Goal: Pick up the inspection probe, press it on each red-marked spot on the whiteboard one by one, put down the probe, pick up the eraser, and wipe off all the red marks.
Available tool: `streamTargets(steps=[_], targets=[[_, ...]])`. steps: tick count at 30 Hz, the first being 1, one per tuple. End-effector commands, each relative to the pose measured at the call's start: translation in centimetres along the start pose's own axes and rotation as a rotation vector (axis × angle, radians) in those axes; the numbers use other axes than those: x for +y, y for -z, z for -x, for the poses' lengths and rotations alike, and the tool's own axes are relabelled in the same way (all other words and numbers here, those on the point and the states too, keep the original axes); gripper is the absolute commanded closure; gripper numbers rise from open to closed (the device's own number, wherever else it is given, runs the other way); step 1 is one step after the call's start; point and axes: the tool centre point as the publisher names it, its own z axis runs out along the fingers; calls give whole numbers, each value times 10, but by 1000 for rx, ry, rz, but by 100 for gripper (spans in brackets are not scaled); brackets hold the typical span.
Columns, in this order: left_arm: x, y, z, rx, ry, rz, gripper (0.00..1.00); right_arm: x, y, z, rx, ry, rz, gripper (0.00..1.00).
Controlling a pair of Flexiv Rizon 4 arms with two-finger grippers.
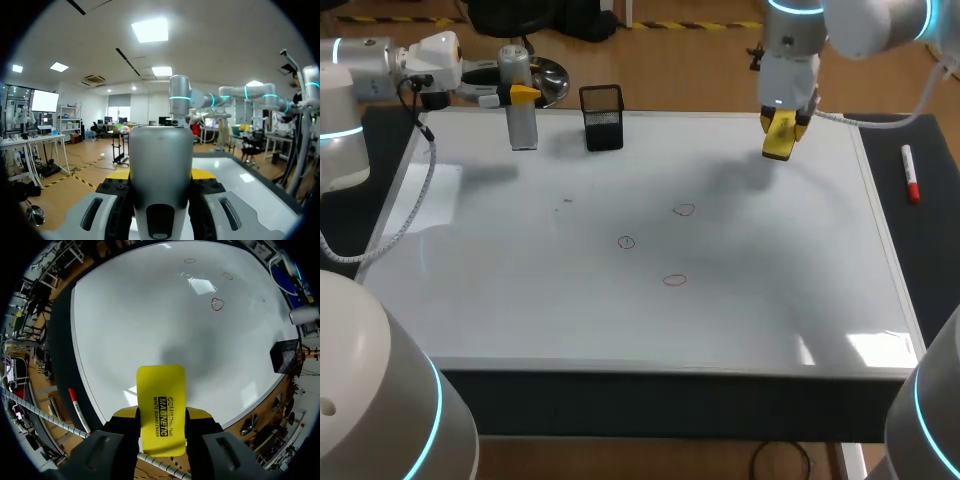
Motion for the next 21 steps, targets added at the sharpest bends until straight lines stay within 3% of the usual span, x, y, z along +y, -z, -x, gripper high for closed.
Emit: streamTargets(steps=[1,21], targets=[[-1,0,0,0,-1,0,100,4,5,5,-9,15,10,100],[-1,0,0,0,-1,0,100,4,5,5,-9,15,10,100]])
